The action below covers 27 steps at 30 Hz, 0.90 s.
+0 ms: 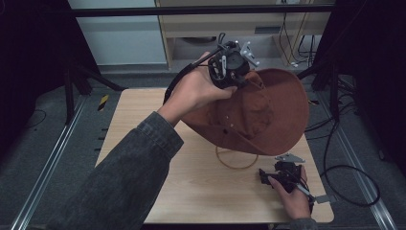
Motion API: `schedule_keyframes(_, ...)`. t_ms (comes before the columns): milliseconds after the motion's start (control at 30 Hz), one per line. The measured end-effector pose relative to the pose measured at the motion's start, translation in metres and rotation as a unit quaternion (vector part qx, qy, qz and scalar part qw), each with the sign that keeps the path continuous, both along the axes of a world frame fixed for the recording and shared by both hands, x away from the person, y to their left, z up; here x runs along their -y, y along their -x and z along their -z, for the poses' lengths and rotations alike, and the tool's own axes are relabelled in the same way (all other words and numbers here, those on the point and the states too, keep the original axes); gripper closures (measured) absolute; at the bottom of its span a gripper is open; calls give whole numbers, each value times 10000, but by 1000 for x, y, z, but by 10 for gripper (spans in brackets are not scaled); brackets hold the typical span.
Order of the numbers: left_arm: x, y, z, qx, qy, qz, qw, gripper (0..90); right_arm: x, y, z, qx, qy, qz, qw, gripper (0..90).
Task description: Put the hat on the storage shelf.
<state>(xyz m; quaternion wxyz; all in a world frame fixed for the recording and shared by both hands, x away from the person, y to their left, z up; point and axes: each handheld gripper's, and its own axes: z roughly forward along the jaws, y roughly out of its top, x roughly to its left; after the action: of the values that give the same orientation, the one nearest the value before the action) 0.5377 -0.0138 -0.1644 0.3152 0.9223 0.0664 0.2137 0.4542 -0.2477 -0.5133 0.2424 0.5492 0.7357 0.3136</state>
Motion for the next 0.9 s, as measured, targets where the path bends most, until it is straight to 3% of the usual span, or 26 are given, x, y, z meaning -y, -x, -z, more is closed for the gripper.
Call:
schedule_keyframes(600, 23, -15, 24, -189, -122, 54, 9997, 889, 0, 0, 0, 18, 27, -10, 10000, 4)
schedule_keyframes(900, 25, -20, 36, -266, -126, 4, 9996, 886, 1, 0, 0, 20, 36, -14, 10000, 4)
